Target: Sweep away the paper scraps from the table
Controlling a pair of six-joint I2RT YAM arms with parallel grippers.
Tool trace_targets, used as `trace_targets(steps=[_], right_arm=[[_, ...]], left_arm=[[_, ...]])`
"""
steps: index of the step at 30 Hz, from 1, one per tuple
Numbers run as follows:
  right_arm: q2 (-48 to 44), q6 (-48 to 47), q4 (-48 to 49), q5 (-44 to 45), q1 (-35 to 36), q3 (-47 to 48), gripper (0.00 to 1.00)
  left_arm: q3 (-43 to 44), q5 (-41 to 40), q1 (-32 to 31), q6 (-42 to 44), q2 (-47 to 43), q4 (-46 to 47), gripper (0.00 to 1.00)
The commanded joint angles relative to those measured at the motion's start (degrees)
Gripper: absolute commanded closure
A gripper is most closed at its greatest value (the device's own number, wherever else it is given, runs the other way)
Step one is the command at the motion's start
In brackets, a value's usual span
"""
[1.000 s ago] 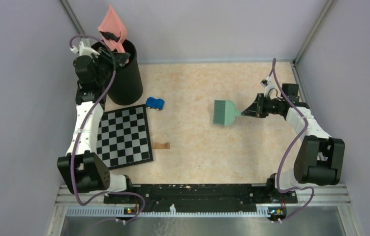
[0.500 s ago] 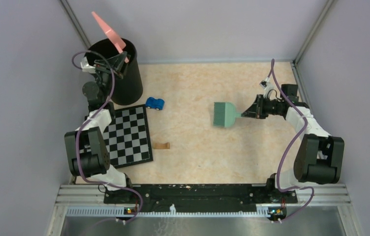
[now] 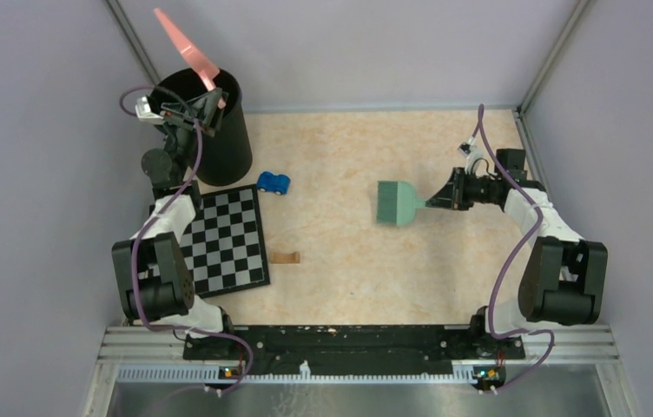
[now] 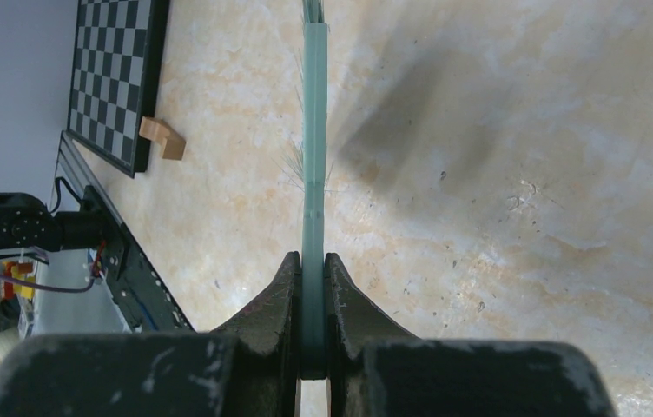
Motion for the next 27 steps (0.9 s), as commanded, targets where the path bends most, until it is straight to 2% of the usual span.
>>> trace_targets(steps=[1,5,9,13,16,18,23,27], right_arm=[[0.0,-1.4,0.9,-1.6,0.1,2.2,1.0],[0.1,-1.5,0.8,-1.6,0.2,2.3,1.0],[0.6,-1.7,0.4,-1.8,0.2,2.5,1.0],[0.8,-1.9,0.3,-1.8,0.2,2.6,1.0],[0.9,-2.1,0.2,-1.8,0.2,2.6,1.0],[1.1,-2.4,-0.1,-1.8,0.2,2.9,1.0],[1.0,-3.1,-0.8,-1.6,0.2,3.3,1.0],[0.7,-3.1,-0.8,-1.5,0.2,3.2,1.0]], left_arm=[[0.3,1.3,0.0,2.2,-2.9,2.2,1.0],[0.4,2.8,-0.1,4.7,-3.5,-0.4,1.0],[0.2,4.8,-2.3,12.6,-6.0,-7.3,1.0],[5.1,8.5,-4.6,25.7,-8.5,-22.3,1.0],[12.6,9.6,-8.9,40.7,-8.9,-42.5,1.0],[15.8,7.7,-13.2,51.4,-9.1,-52.0,1.0],[14.4,5.2,-21.0,61.1,-9.5,-60.5,1.0],[14.8,1.9,-25.7,71.9,-9.2,-71.7,1.0]])
